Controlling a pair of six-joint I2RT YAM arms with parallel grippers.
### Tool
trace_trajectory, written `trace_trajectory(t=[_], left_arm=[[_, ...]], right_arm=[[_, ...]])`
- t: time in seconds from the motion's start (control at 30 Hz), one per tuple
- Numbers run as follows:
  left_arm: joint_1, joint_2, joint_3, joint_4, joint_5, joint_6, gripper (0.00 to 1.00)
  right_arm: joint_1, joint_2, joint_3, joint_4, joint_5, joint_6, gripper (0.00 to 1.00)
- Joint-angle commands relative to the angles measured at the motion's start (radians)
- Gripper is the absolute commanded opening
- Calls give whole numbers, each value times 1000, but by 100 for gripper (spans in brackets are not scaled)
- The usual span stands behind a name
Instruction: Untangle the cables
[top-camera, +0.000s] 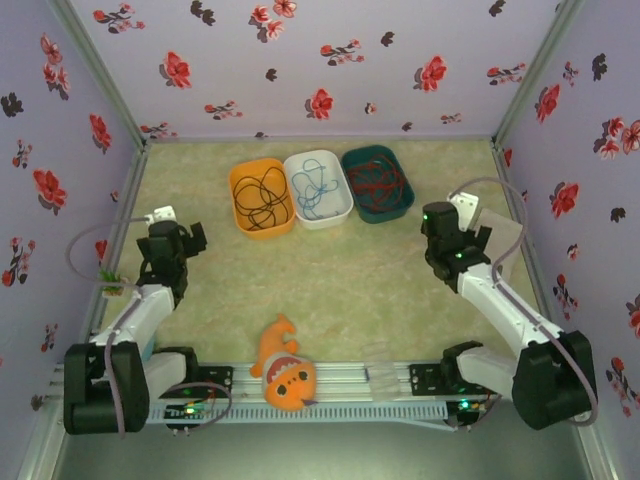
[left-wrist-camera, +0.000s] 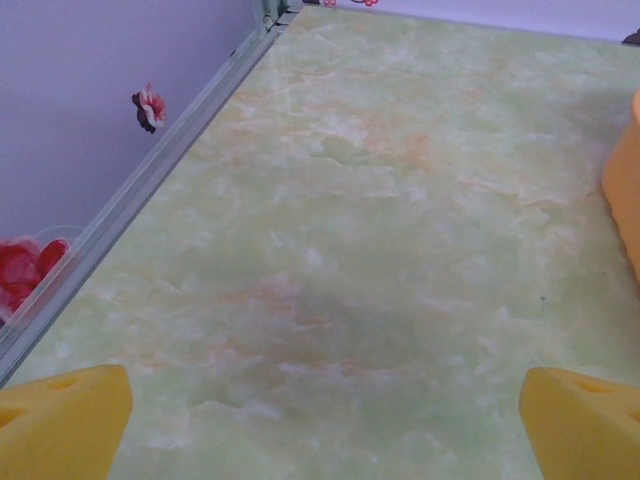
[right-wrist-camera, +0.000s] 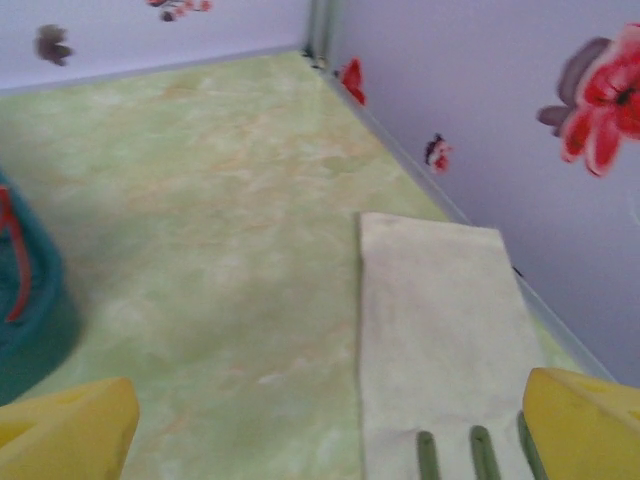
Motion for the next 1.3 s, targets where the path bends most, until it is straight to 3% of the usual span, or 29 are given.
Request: trace_trajectory(t=[0.0,0.27,0.57,0.77,0.83,1.1,1.27], left_arm=[[11,34,-23,184,73,47,100],[15,141,-69,384,169,75,100],[23,277,-93,576,235,114,100],[39,445,-76,707,284,114,100],[53,432,-44,620,304,112,100],[56,437,-41,625,306,113,100],[54,436,-45,630,305,114,100]], right_arm=[[-31,-33,-90,142,46,-33,99],[-55,-52,-298,550,6,-181,99],[-113,37,-361,722,-81,-194,99],[-146,123,-365,814,-168,-176,99],[-154,162,-362,861,-179,-178,99],[-192,249,-323,922,-243,-218,99],[-268,367,-363,1124,-326,-179,99]])
